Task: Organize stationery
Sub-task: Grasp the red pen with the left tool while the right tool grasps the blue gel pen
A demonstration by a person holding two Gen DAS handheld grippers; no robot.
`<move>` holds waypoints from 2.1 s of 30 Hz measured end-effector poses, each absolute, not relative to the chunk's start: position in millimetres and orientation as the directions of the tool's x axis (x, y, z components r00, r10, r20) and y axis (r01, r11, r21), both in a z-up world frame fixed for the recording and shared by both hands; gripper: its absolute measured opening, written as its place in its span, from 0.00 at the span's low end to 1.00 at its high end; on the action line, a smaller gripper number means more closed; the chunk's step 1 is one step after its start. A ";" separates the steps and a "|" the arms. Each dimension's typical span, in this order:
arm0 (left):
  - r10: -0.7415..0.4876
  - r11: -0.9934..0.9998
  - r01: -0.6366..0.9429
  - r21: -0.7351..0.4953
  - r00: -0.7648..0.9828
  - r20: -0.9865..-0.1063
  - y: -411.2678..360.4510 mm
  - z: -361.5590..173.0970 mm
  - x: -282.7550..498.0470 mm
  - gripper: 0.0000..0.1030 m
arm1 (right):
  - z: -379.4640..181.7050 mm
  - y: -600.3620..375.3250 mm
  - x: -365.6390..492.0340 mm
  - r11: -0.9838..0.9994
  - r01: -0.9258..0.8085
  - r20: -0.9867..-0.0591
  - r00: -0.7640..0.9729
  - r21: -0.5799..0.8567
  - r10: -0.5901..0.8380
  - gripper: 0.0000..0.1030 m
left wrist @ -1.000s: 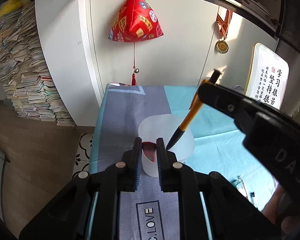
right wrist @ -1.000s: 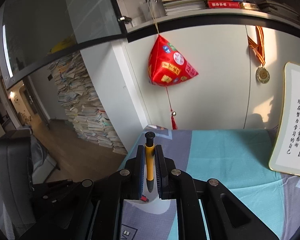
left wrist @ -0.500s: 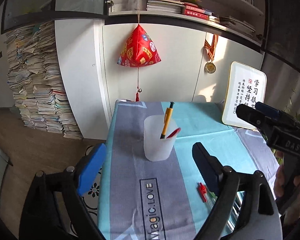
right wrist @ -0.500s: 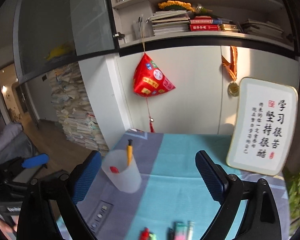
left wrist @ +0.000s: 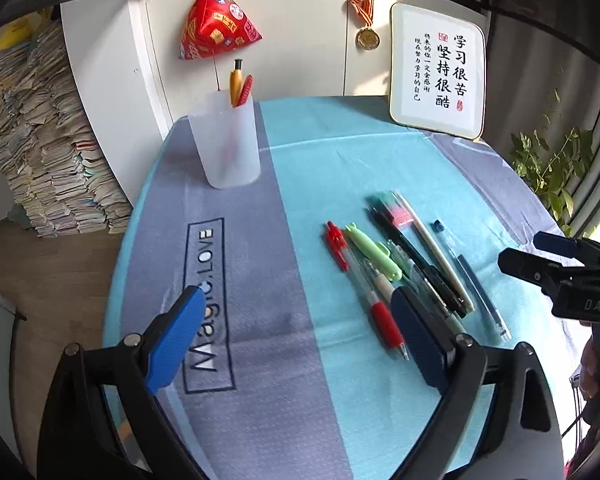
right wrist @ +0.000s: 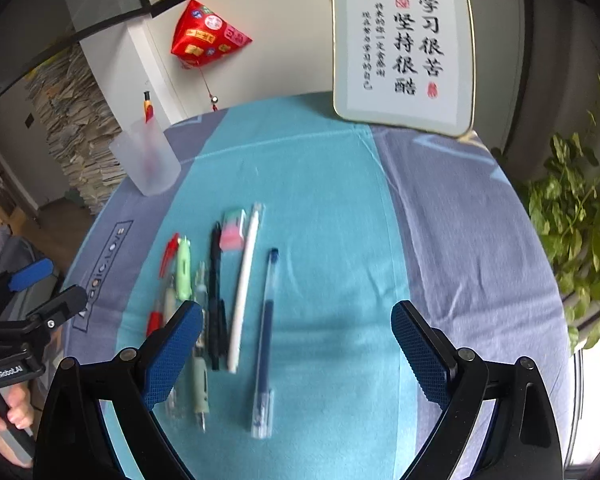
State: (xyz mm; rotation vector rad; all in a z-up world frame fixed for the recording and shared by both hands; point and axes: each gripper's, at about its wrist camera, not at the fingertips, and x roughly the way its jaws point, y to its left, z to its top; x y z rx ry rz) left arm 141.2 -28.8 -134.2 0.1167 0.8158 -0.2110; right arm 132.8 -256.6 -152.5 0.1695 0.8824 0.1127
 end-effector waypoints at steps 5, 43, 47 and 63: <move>-0.103 0.979 0.199 0.035 0.641 -0.760 -39.7 -157.7 139.3 0.91 | -166.5 -261.9 120.3 0.982 -0.008 -0.771 0.618 0.189 0.154 0.93; -0.098 0.981 0.194 0.022 0.587 -0.804 -59.5 -175.3 132.7 0.91 | -180.6 -261.0 99.4 0.964 -0.012 -0.760 0.613 0.266 0.218 0.93; -0.102 0.981 0.194 0.013 0.569 -0.816 -62.6 -188.0 136.7 0.91 | -180.2 -261.3 99.0 0.964 -0.011 -0.760 0.613 0.265 0.216 0.93; -0.192 0.968 0.245 -0.058 0.569 -0.800 -56.4 -179.0 125.3 0.09 | -182.2 -240.2 99.1 0.983 -0.039 -0.777 0.607 0.180 0.166 0.93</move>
